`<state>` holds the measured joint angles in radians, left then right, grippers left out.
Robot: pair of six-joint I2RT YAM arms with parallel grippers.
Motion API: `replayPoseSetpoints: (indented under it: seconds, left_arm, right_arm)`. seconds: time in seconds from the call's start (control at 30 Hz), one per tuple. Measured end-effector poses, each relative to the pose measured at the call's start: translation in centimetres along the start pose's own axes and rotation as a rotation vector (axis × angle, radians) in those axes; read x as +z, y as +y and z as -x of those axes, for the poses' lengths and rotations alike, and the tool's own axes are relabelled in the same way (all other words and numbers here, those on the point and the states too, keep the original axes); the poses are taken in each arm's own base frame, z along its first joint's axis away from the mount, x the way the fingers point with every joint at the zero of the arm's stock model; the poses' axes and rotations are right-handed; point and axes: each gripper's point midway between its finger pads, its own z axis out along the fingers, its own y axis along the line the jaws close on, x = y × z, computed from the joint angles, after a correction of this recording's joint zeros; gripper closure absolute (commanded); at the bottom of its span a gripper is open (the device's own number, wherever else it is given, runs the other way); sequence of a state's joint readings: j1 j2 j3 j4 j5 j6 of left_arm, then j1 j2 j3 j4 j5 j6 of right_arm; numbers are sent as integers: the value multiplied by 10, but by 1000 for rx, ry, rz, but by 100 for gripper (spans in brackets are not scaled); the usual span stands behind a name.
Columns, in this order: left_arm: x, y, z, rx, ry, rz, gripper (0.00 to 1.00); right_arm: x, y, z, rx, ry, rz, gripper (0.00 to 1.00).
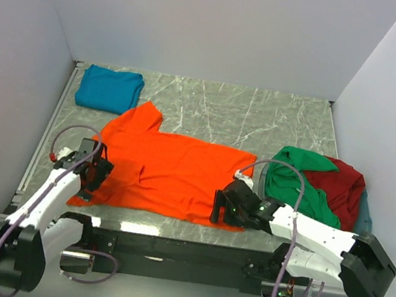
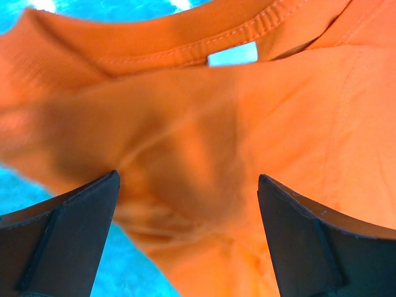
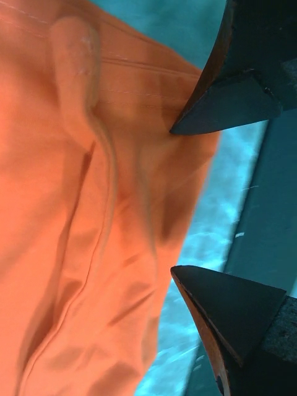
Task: Fold and stack the t-shirts
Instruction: Fold the tshirt
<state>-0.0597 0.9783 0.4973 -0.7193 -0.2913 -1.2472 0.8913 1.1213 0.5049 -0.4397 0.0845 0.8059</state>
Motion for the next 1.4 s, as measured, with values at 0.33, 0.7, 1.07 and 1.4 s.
replayPoseSetpoints:
  seconds: [0.33, 0.7, 1.07, 1.4]
  left_arm:
    - [-45, -43, 45, -51, -122, -106, 1]
    - [-6, -96, 41, 98, -82, -150, 0]
    - [32, -102, 31, 170, -54, -107, 1]
    - [45, -94, 39, 162, -70, -59, 1]
  right_arm:
    - [-45, -1, 19, -95, -35, -69, 8]
    - [-45, 3, 77, -248, -15, -130, 11]
    - [-53, -19, 93, -420, 116, -258, 15]
    - [-31, -47, 77, -801, 304, -264, 14]
